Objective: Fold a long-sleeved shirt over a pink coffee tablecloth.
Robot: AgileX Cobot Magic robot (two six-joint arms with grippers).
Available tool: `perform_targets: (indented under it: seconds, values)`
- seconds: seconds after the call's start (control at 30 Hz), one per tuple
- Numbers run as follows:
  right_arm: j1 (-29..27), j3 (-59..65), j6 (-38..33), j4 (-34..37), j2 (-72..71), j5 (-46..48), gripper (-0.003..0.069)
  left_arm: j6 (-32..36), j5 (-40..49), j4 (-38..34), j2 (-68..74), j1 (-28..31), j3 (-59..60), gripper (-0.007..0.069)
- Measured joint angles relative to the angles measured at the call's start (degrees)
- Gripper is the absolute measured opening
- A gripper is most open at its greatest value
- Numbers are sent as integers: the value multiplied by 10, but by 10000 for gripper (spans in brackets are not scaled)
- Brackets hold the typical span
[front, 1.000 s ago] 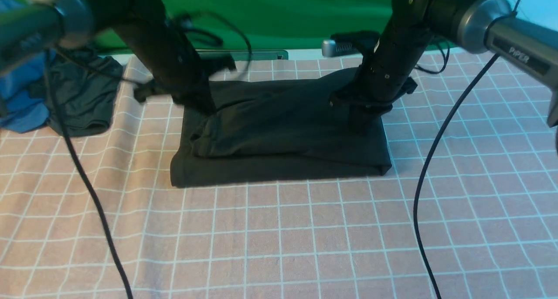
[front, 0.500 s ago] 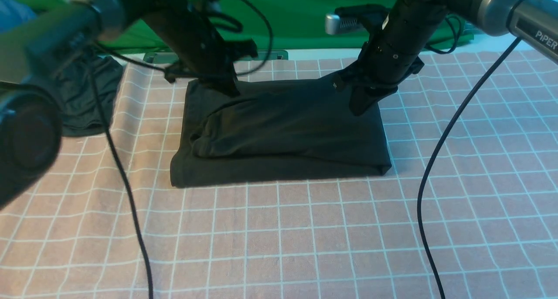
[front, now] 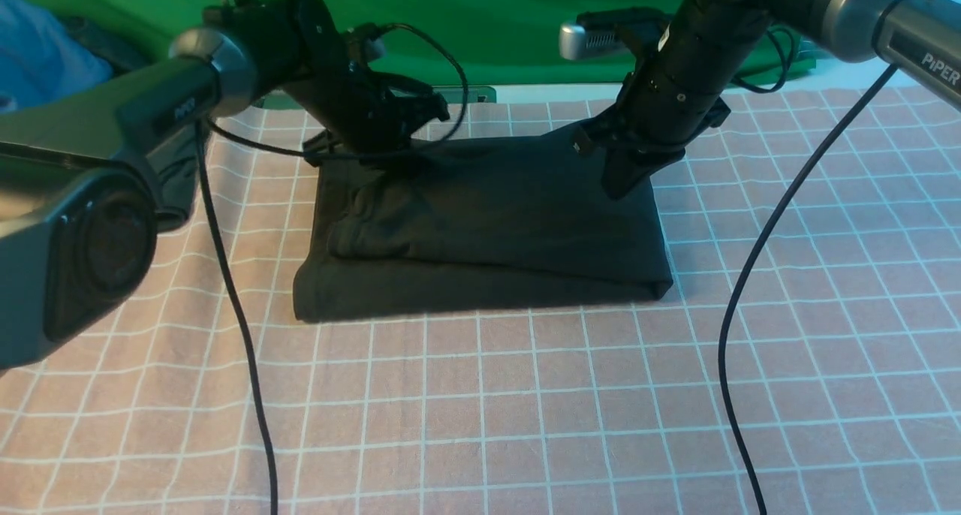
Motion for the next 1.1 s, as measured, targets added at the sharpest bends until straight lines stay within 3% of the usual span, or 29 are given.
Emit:
perform_targets:
  seconds: [0.33, 0.5, 0.73, 0.9, 1.1]
  values:
    - [0, 0, -1, 0, 0, 0, 38, -13, 8, 2, -3, 35, 0, 13]
    - [0, 0, -2, 0, 0, 0, 38, 57, 75, -17, -32, 34, 0, 13]
    - [0, 0, -2, 0, 0, 0, 38, 68, 149, 36, -46, 33, 0, 21]
    - [0, 0, -2, 0, 0, 0, 38, 63, 158, 53, -46, 33, 0, 138]
    - [0, 0, -2, 0, 0, 0, 38, 60, 158, 48, -30, 33, 0, 344]
